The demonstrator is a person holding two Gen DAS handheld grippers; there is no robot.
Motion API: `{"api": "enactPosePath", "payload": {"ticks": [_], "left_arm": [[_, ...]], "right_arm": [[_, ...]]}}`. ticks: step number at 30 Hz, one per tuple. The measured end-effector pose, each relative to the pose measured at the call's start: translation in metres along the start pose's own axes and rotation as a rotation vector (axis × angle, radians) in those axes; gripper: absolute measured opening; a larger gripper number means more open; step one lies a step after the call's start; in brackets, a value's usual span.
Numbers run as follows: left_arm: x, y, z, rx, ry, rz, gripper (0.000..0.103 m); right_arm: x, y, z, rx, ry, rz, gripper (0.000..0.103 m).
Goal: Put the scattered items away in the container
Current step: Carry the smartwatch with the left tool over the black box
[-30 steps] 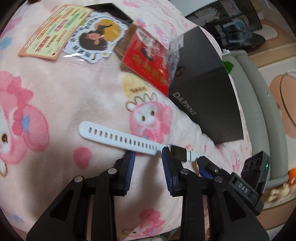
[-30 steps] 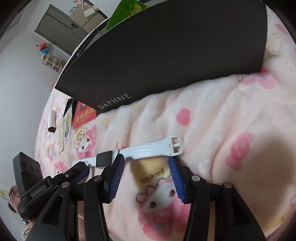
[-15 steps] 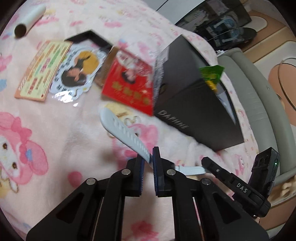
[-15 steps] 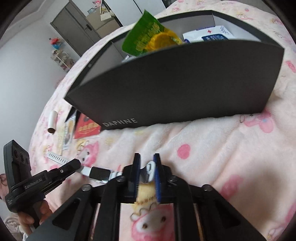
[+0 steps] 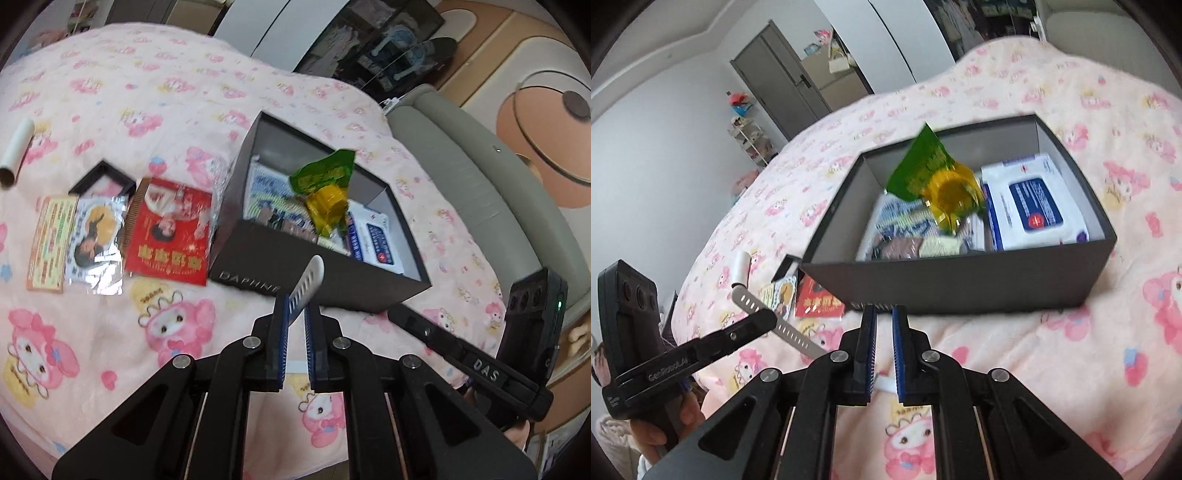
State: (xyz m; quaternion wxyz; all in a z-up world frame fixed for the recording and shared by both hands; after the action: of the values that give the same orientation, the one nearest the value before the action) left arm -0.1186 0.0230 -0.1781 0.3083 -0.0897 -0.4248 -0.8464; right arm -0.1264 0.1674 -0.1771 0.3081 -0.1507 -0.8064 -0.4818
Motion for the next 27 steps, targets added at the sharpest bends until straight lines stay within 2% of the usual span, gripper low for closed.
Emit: {"api": "enactPosePath", "payload": {"ticks": [3, 7, 11, 16, 20, 21, 22, 23, 25, 27], "left_arm": [[-0.009, -0.005, -0.025, 0.046, 0.047, -0.015, 0.007], [-0.016, -0.003, -0.062, 0.085, 0.118, -0.026, 0.007], [-0.015, 0.002, -0.086, 0.096, 0.167, -0.025, 0.007], [-0.016, 0.001, -0.1, 0.095, 0.194, -0.039, 0.007], [-0.02, -0.005, -0.102, 0.094, 0.211, -0.054, 0.007], [-0.02, -0.005, -0.1, 0.092, 0.211, -0.053, 0.007], [-0.02, -0.004, -0.098, 0.092, 0.205, -0.051, 0.007], [-0.02, -0.004, -0.096, 0.092, 0.198, -0.049, 0.007], [-0.019, -0.001, -0.091, 0.092, 0.181, -0.048, 0.007], [-0.018, 0.002, -0.082, 0.078, 0.164, -0.045, 0.007]], "right_arm": [[-0.029, -0.014, 0.004, 0.066, -0.067, -0.08, 0.007], [-0.077, -0.044, 0.009, 0.108, -0.147, -0.205, 0.008], [-0.106, -0.075, 0.018, 0.136, -0.278, -0.3, 0.016], [-0.09, -0.08, 0.021, 0.174, -0.384, -0.204, 0.045], [-0.075, -0.091, 0.023, 0.134, -0.34, -0.122, 0.047], [-0.075, -0.094, 0.026, 0.109, -0.339, -0.125, 0.034], [-0.075, -0.096, 0.028, 0.084, -0.337, -0.128, 0.015], [-0.075, -0.098, 0.031, 0.06, -0.336, -0.131, 0.013], [-0.07, -0.093, 0.027, 0.076, -0.333, -0.102, 0.005], [-0.063, -0.083, 0.018, 0.071, -0.283, -0.085, 0.003]]}}
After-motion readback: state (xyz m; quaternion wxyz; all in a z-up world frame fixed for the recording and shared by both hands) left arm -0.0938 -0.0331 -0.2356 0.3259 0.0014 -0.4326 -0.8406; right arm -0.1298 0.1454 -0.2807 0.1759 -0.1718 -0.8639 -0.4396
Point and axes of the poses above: each gripper's, at about its wrist camera, not at the fingertips, and y roughly against the way its jaws point, z to its right, x to its top, the point moved 10 cm from there along -y, roughly the way its jaws point, and after that the axes turned 10 degrees about y, right-handed, at the moved point
